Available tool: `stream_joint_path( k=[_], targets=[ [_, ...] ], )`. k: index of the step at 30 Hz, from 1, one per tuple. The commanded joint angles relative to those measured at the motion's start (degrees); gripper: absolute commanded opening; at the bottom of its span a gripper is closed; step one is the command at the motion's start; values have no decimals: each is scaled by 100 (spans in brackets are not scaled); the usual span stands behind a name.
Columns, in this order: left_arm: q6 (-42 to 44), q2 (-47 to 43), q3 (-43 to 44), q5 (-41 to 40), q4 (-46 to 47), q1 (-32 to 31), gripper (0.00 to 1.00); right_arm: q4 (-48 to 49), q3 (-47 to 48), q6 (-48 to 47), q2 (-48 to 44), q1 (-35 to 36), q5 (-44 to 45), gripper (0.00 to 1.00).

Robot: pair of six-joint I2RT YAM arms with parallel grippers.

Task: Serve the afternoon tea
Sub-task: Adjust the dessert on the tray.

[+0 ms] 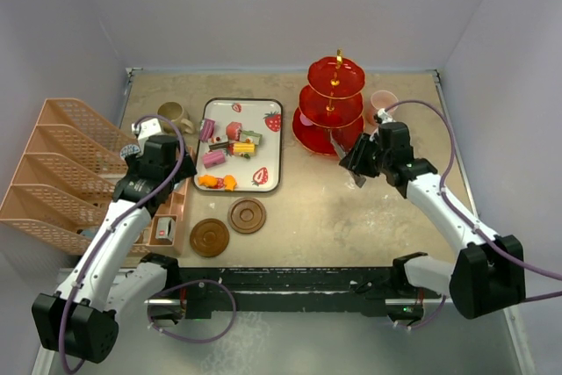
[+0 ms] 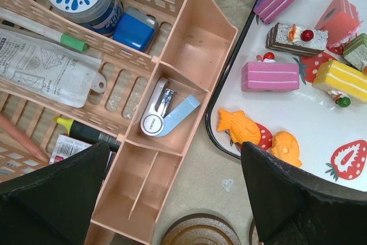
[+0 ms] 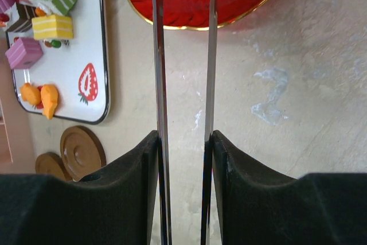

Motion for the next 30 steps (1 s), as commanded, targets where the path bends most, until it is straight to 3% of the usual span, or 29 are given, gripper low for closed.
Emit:
stream_joint_path(
  k=[1, 15, 30],
  targets=[
    [-69, -195, 251, -164, 125, -23, 94, -107, -156, -179, -362, 4, -588, 42],
    [-174, -478, 285, -570, 17, -23, 96, 3, 100, -319, -492, 209, -1662, 41],
    [58, -419, 468, -743, -6, -23, 97, -616, 1570, -447, 96, 1872, 123, 40]
  ],
)
